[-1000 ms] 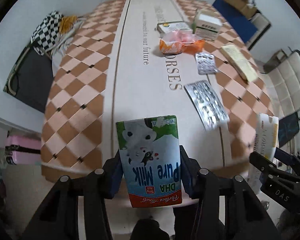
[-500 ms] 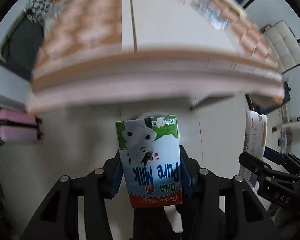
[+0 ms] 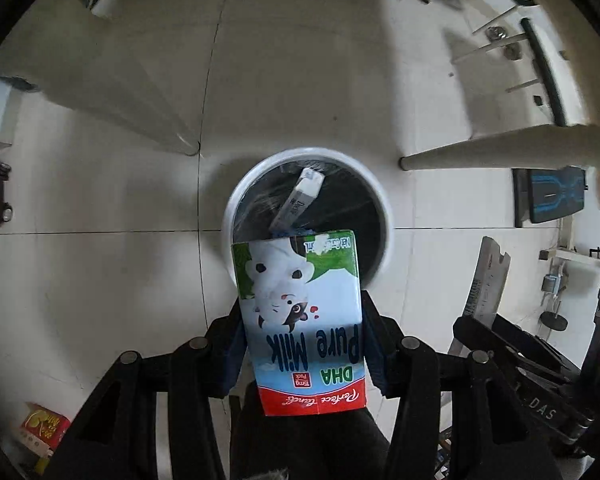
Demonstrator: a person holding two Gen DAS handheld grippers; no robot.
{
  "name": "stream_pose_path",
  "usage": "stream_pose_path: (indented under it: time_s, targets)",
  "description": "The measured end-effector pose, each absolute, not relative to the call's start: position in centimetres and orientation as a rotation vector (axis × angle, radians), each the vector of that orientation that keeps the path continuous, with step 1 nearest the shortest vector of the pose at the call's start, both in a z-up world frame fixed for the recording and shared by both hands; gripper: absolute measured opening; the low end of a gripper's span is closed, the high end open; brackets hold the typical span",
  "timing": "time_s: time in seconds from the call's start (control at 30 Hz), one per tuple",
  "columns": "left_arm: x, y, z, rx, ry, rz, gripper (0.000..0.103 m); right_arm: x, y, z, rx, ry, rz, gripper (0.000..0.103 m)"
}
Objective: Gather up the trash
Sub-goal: 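Carry both items over the trash bin and open both tools to drop them, then raise both tools back toward the table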
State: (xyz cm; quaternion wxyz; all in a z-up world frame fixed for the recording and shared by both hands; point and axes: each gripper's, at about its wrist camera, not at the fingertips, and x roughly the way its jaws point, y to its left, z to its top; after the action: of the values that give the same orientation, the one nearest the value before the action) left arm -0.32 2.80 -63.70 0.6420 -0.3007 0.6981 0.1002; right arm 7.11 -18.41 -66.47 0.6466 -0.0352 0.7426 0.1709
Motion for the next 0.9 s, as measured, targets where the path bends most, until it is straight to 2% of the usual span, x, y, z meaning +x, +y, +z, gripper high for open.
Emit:
stream_pose_path:
  time_s: [0.1, 0.13, 0.17, 0.23, 0.33, 0.37, 0.47, 0.9]
  targets:
    - [0.5, 3.0, -67.7, -0.71, 1.616, 0.207, 0.049, 7.8, -18.0, -71.0, -0.071, 1.708, 0.392, 0.074]
    - [0.7, 3.0, -68.7, -0.714, 1.623, 0.203, 0.054, 8.1, -17.9, -72.4, -0.063, 1.715, 0.397, 0.074]
    - [1.0, 3.0, -69.9, -0.725, 1.626, 0.199, 0.069, 8.2, -17.7, -73.8, -0.056, 1.729, 0.402, 0.074]
    - [0.7, 3.3, -70.8, -0.745, 1.624, 0.201, 0.085, 8.5, -17.5, -75.9, -0.043, 1.749, 0.41, 0.075]
    - [-0.3, 4.2, -71.7, -0.728, 1.647, 0.249, 0.093, 8.6, -17.4, -78.2, -0.047, 1.758, 0.405, 0.075]
    - [-0.7, 4.4, -71.4, -0.706, 1.655, 0.272, 0.093, 8.7, -17.5, -78.6, -0.039, 1.76, 0.409, 0.075]
    - [-1.9, 4.5, -70.6, -0.658, 1.656, 0.323, 0.093, 8.6, -17.6, -78.9, -0.027, 1.758, 0.431, 0.097]
    - [-4.6, 2.4, -63.8, -0.505, 1.581, 0.437, 0.093, 6.4, -16.6, -71.6, -0.259, 1.662, 0.432, 0.098]
